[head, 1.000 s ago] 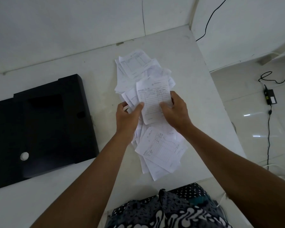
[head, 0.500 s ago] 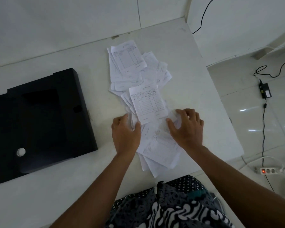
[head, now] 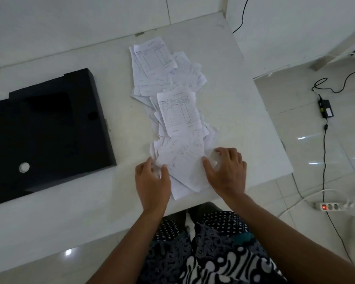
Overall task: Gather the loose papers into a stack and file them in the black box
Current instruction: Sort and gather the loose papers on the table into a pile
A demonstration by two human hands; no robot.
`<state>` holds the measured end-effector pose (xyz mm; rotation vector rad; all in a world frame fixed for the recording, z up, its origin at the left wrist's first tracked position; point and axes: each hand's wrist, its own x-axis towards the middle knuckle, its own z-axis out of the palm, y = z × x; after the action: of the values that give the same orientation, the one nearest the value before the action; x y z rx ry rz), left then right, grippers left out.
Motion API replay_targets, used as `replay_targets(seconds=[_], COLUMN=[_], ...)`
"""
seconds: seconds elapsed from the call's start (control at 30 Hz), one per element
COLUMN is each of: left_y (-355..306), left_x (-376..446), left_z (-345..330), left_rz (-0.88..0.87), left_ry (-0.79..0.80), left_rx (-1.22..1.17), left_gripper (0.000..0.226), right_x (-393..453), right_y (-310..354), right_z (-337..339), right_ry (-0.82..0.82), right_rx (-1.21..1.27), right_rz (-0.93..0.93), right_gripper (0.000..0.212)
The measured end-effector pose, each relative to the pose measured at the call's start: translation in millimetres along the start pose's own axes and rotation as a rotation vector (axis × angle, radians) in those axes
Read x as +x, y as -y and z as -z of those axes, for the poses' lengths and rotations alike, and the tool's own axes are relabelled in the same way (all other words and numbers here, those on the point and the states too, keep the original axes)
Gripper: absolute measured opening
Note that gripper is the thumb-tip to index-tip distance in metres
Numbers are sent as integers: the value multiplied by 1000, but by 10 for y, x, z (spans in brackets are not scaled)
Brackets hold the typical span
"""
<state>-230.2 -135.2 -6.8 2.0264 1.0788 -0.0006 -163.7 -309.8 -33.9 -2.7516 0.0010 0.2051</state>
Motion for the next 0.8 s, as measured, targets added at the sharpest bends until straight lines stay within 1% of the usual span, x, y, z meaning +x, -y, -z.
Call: replay_targets(seconds=[0.07, 0.13, 0.17, 0.23, 0.27, 0.3, 0.4, 0.43, 0.47, 0.53, 0.57, 0.63, 0.7, 0.8], left_y=[-47, -99, -123, -130, -134, -137, -180, -187, -180, -167, -147, -148, -229, -361], left_x=[-98, -129, -139, -170, -196, -218, -249, -227, -191, -114, -73, -4, 39, 64], left_z=[-104, -186, -204, -214, -216, -237, -334, -350, -350, -290, -263, -237, -262, -329], left_rz=[16, 74, 118, 182, 187, 181, 121, 113, 120, 148, 141, 112, 90, 94], left_ry=[19, -11, -41, -91, -94, -85, -46, -63, -97, -158, -170, -170, -135, -111], left_rx=[-63, -130, -157, -179, -172, -163, -135, -119, -122, -118, -100, -76, -70, -111], left_gripper=[51, 55, 57, 59, 56, 51, 36, 36, 37, 38, 36, 34, 36, 34], right_x=[-81, -114, -108, -67, -49, -49, -139, -159, -153, -69, -8, 121, 225, 269], right_y=[59, 86, 71, -2, -30, -41, 12, 28, 23, -34, -69, -98, -20, 153], right_z=[-46, -52, -35, 21, 41, 44, -20, -39, -46, -39, -32, -30, -45, -76], right_ry=[36, 61, 52, 16, 4, 7, 65, 71, 69, 43, 31, 28, 29, 41], right_rx=[3, -10, -6, 39, 73, 84, 35, 33, 43, 40, 16, -15, -13, -2], right_rz=[69, 133, 121, 8, -45, -48, 164, 195, 181, 89, 55, 23, 12, 79], right_gripper=[46, 43, 43, 42, 42, 41, 39, 40, 44, 56, 63, 73, 76, 77])
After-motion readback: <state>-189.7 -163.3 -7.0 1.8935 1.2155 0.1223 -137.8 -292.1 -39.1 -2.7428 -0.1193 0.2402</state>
